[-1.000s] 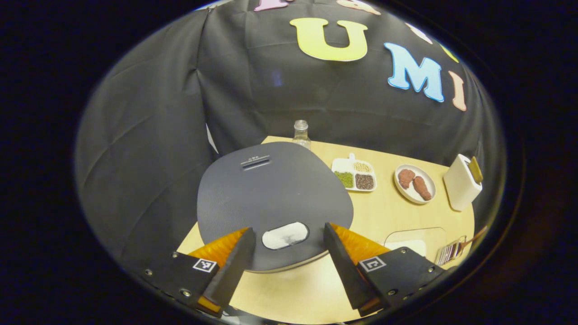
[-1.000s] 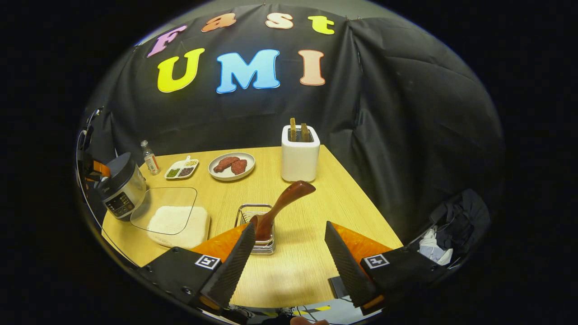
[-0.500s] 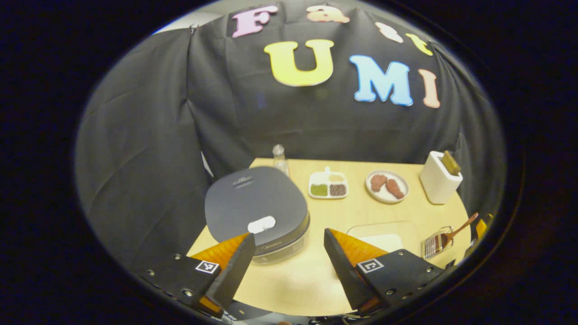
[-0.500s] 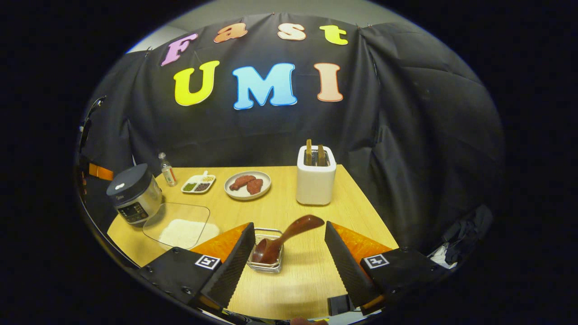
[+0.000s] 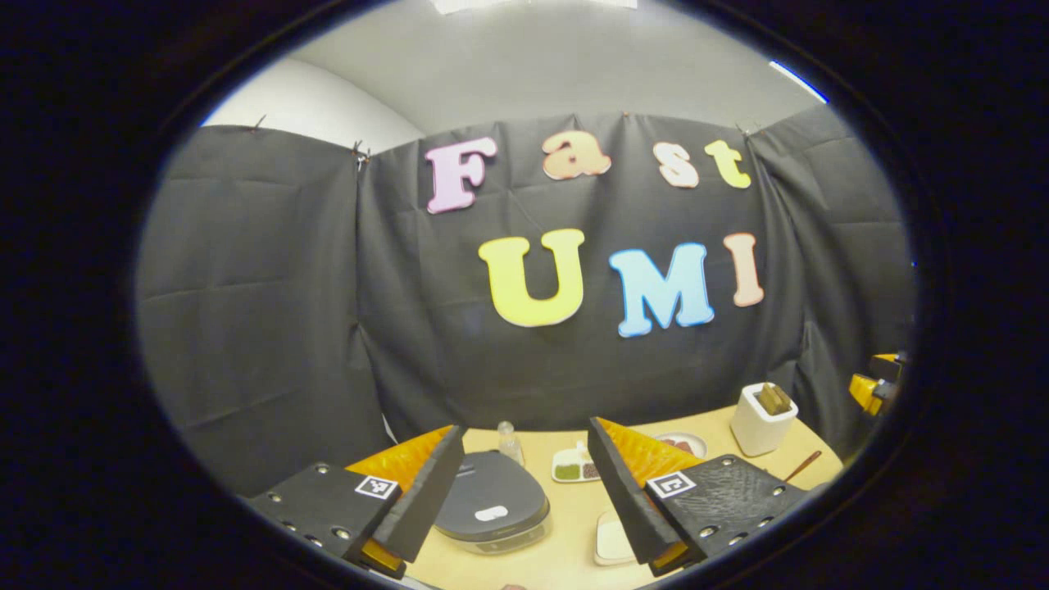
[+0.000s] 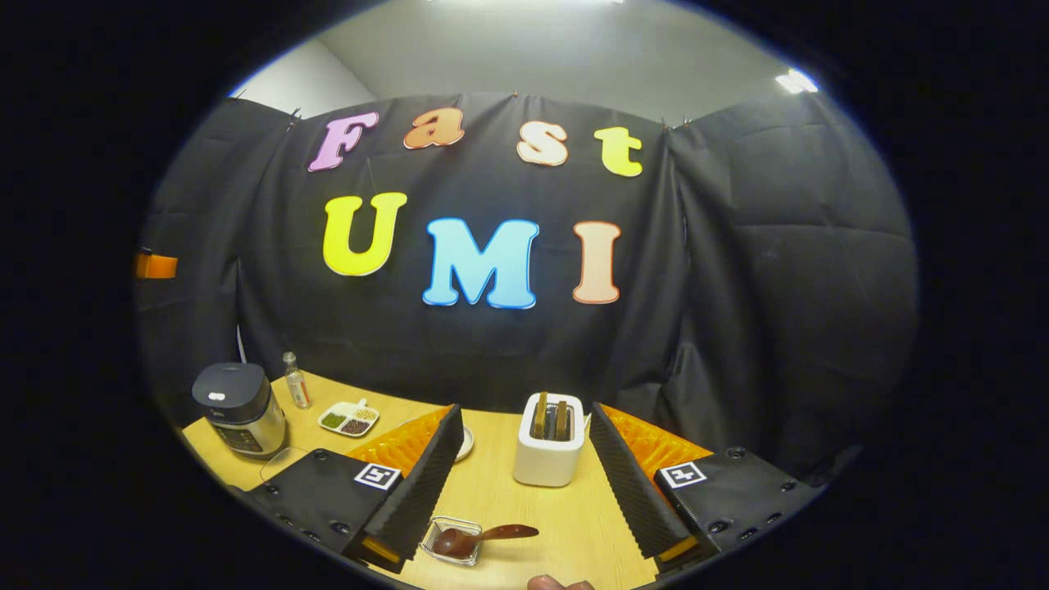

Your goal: Close the left gripper, press the button to open the rice cooker; take a wooden spoon from the chopstick holder with the right hand, scoop a spoonful of rice and pour it into the rice cooker, then put the wooden spoon back into the chopstick holder.

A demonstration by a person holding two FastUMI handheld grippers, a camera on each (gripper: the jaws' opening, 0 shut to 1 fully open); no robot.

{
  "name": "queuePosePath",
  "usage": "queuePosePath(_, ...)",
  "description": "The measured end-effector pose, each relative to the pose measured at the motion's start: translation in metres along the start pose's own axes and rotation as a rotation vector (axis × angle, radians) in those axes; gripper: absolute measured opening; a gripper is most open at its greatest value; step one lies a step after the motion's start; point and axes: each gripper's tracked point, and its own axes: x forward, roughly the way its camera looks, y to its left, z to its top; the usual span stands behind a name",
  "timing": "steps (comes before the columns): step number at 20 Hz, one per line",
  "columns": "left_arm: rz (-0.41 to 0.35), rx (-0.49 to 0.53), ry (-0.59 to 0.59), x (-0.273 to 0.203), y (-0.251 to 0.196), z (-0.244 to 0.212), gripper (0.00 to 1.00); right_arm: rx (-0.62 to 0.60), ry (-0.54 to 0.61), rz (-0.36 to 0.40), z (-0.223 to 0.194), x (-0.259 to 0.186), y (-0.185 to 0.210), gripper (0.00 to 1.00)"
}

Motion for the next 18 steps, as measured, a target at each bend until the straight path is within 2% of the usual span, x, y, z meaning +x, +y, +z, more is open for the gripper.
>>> queuePosePath(1, -0.004, 0.005, -0.053, -0.009, 0.006, 0.014, 0.96, 0.002, -0.023, -0.029, 0.012, -0.006, -0.003, 0.99)
queuePosePath(2, -0.016, -0.004, -0.083, -0.017, 0.006, 0.02, 0.95, -0.002, -0.048, -0.062, 0.021, -0.014, -0.006, 0.94)
queuePosePath(3, -0.033, -0.029, -0.096, -0.026, 0.003, 0.015, 0.94, -0.002, -0.071, -0.091, 0.027, -0.022, -0.006, 0.99)
queuePosePath(4, -0.059, -0.053, -0.075, -0.032, -0.001, 0.005, 0.93, 0.002, -0.087, -0.109, 0.03, -0.031, -0.003, 0.94)
queuePosePath(5, -0.073, -0.075, -0.05, -0.034, -0.001, -0.012, 0.93, 0.005, -0.093, -0.125, 0.029, -0.041, 0.002, 0.99)
queuePosePath(6, -0.08, -0.076, -0.028, -0.036, 0.001, -0.026, 0.93, 0.007, -0.095, -0.141, 0.025, -0.05, 0.006, 0.94)
queuePosePath(7, -0.07, -0.067, -0.017, -0.035, 0.008, -0.035, 0.93, 0.016, -0.09, -0.149, 0.02, -0.058, 0.011, 0.94)
queuePosePath(8, -0.07, -0.05, 0.0, -0.037, 0.011, -0.044, 0.93, 0.029, -0.08, -0.147, 0.015, -0.066, 0.02, 0.98)
queuePosePath(12, -0.094, 0.019, 0.009, -0.05, 0.005, -0.064, 0.93, 0.085, -0.038, -0.135, -0.005, -0.087, 0.04, 0.98)
queuePosePath(15, -0.151, -0.031, 0.043, -0.057, -0.011, -0.082, 0.94, 0.097, -0.031, -0.144, -0.012, -0.1, 0.044, 0.94)
queuePosePath(16, -0.162, -0.046, 0.05, -0.057, -0.014, -0.086, 0.94, 0.099, -0.027, -0.147, -0.015, -0.104, 0.045, 0.99)
queuePosePath(17, -0.172, -0.06, 0.051, -0.056, -0.016, -0.088, 0.93, 0.102, -0.018, -0.149, -0.019, -0.108, 0.047, 0.99)
queuePosePath(18, -0.18, -0.068, 0.055, -0.056, -0.019, -0.089, 0.94, 0.103, -0.011, -0.151, -0.021, -0.111, 0.047, 0.94)
